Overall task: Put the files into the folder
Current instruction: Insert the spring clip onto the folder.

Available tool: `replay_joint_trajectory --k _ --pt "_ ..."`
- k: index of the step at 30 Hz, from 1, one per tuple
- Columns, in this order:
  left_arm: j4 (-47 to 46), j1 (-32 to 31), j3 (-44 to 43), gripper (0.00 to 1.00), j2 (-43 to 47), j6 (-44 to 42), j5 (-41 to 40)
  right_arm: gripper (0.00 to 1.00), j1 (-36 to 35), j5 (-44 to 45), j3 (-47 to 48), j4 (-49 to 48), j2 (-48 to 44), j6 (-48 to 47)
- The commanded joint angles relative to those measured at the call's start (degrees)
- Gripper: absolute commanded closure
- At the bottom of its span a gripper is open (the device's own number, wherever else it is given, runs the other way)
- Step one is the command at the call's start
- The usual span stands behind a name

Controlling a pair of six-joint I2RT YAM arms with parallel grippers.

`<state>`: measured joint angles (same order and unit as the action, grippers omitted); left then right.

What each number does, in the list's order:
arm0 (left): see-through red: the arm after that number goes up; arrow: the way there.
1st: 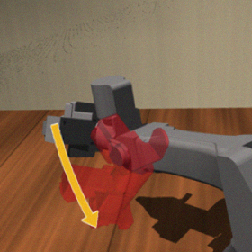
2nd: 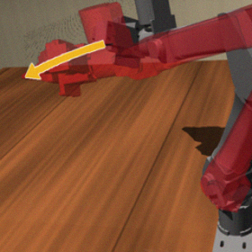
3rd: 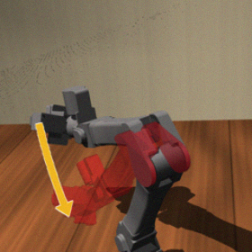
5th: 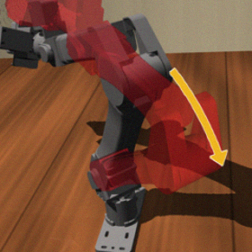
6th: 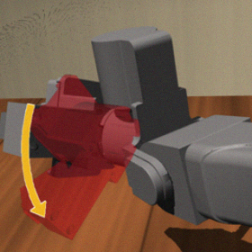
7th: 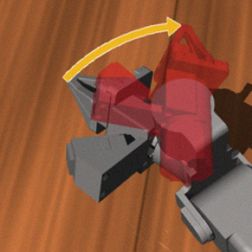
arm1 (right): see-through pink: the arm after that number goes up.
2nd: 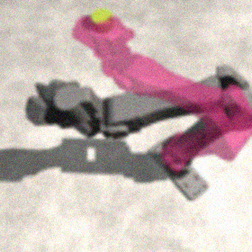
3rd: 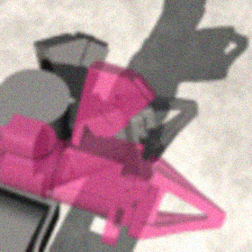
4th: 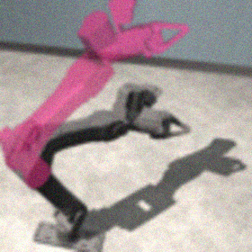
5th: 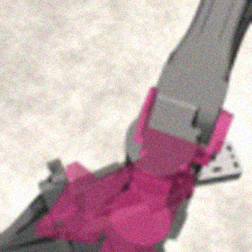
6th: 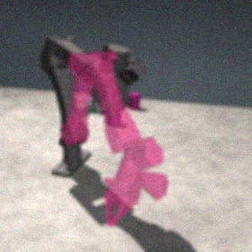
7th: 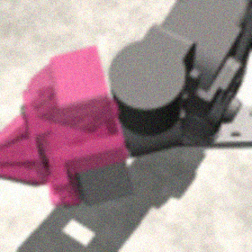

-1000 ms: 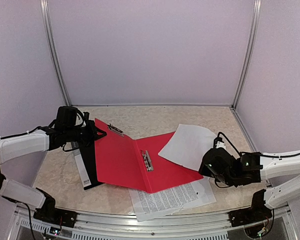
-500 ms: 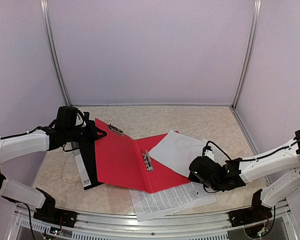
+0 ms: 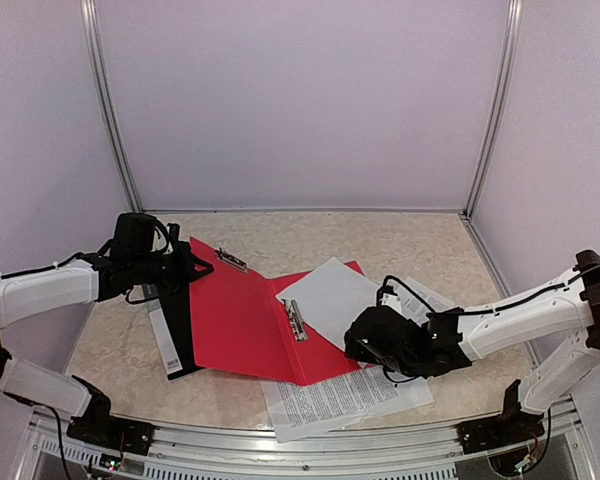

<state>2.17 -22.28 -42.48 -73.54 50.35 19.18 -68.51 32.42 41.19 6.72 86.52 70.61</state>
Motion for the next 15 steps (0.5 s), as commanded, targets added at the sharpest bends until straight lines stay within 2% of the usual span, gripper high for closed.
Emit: replay_joint_trajectory --k 1,5,7,12,15 --pt "0.55 -0.23 -0.79 1.00 1.10 -2.45 -1.57 0.27 -0.48 2.49 1.95 11.13 -4.57 -2.28" --pt "1.95 -0.24 -1.66 1.00 1.20 -3.99 -1.76 0.23 0.85 5.56 5.15 19.73 -8.01 -7.97" --pt "2.57 -0.17 -1.81 1.00 1.45 -4.76 -1.82 0.23 4.68 5.09 5.79 21.58 -9.43 -11.70" --pt "3.99 0.03 -2.26 1.00 1.50 -7.10 -2.15 0.19 18.59 -7.33 1.45 11.72 -13.74 -26.92" --pt "4.24 0.10 -2.88 1.00 0.51 -8.39 -1.54 0.15 24.31 -14.05 1.85 7.68 -12.19 -35.76"
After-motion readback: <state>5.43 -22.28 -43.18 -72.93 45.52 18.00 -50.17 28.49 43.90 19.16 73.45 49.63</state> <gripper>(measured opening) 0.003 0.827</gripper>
